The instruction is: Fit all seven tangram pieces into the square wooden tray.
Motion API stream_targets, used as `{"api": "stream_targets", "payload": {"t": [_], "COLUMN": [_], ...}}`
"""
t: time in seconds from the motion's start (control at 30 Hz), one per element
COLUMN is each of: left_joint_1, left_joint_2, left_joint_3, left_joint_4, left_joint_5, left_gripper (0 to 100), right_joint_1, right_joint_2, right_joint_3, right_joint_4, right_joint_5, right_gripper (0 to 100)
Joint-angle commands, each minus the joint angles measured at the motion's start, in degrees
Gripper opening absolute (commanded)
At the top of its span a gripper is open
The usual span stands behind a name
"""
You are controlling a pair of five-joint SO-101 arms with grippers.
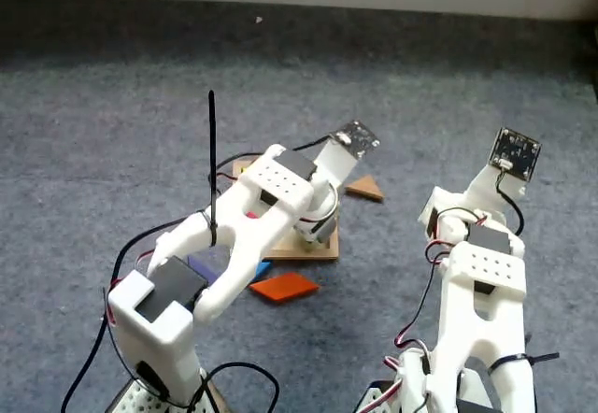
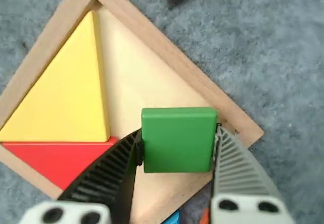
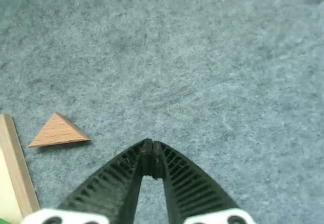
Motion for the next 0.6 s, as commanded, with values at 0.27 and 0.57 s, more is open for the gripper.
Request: {"api": "stream_targets", "payload": {"t": [0.27, 0.57], "left_joint_1": [-6.81, -6.37], "left_joint_2": [-0.04, -0.04], "left_joint_3": [-3.91, -3.82], "left_joint_4": [-1.05, -0.88], "left_joint_5": [-0.53, -2.46], "left_gripper": [21, 26], "right_joint_1": [0.31, 0.31], "right_joint_2": [-1.89, -1.89], "right_joint_3": [-0.75, -0.75], "right_joint_4": [-1.27, -1.27], "right_joint_5": [-0.18, -0.18], "right_gripper": [1.3, 1.3]}}
